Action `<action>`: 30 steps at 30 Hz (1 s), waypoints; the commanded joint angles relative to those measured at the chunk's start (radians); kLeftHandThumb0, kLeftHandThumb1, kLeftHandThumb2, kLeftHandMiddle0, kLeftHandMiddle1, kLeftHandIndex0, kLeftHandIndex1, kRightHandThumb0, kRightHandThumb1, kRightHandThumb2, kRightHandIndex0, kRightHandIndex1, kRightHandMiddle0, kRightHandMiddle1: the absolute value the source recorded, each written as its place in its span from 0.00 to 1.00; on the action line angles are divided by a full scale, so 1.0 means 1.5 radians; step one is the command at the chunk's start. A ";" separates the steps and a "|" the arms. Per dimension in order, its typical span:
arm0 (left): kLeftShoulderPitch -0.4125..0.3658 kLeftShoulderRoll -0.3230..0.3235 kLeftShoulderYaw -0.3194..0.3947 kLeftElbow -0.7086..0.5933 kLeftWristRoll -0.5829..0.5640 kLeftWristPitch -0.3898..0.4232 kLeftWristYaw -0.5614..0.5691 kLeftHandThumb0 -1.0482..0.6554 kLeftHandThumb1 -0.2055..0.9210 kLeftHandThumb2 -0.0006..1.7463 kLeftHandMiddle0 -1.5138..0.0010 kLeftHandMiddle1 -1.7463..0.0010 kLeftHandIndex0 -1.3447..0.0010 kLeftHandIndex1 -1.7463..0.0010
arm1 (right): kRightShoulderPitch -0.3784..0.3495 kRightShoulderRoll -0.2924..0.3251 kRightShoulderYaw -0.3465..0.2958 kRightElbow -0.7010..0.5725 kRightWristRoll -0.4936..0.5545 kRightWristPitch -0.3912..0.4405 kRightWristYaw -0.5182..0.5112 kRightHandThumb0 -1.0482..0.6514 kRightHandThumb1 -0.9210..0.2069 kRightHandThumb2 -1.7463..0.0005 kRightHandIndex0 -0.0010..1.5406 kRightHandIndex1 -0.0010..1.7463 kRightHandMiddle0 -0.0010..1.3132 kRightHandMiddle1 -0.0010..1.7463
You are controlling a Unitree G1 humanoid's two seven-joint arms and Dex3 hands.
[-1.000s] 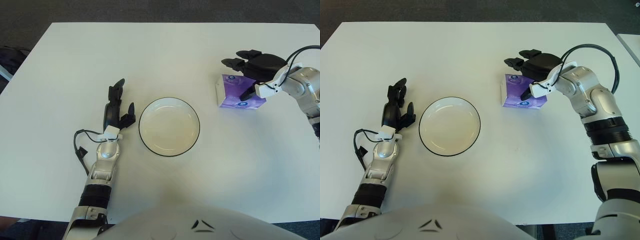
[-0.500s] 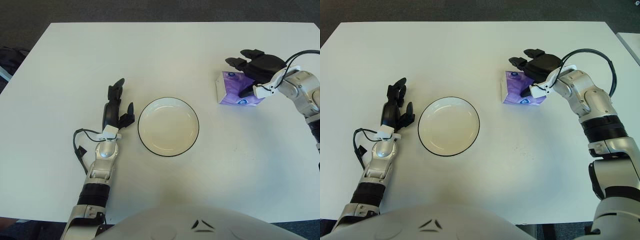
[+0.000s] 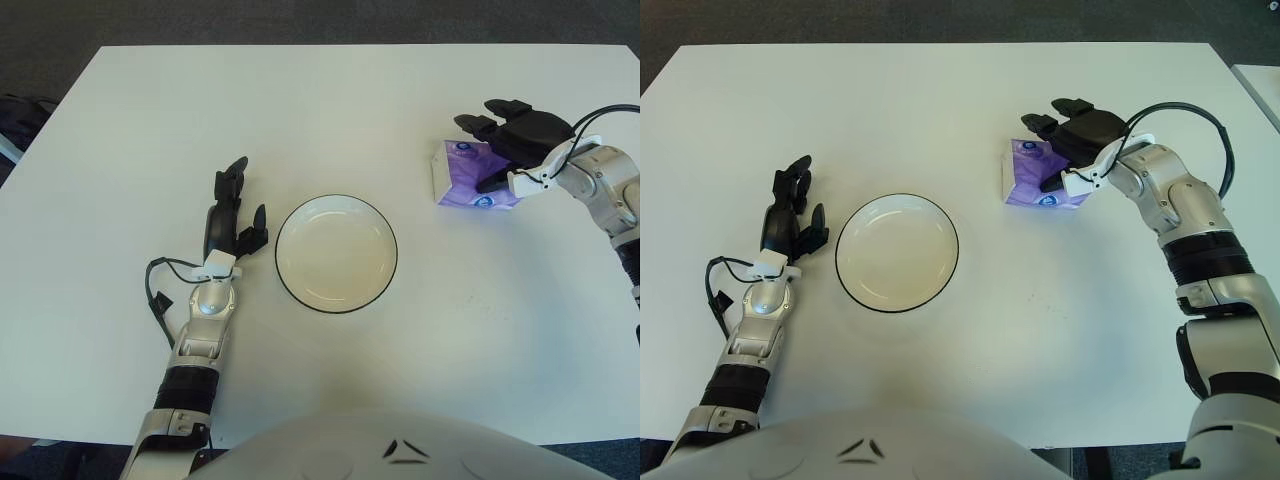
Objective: Put the tissue paper into the plate.
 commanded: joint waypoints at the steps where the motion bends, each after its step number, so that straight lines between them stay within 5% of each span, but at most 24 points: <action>1: 0.062 0.001 0.001 0.079 0.008 0.006 -0.002 0.19 1.00 0.45 0.80 0.98 1.00 0.59 | 0.021 0.004 0.010 0.014 0.000 0.000 -0.006 0.00 0.00 0.92 0.00 0.00 0.00 0.00; 30: 0.059 0.001 0.000 0.083 0.008 0.003 -0.010 0.20 1.00 0.44 0.81 0.98 1.00 0.60 | 0.045 -0.004 -0.016 -0.023 0.032 0.033 -0.002 0.00 0.00 0.91 0.00 0.00 0.00 0.00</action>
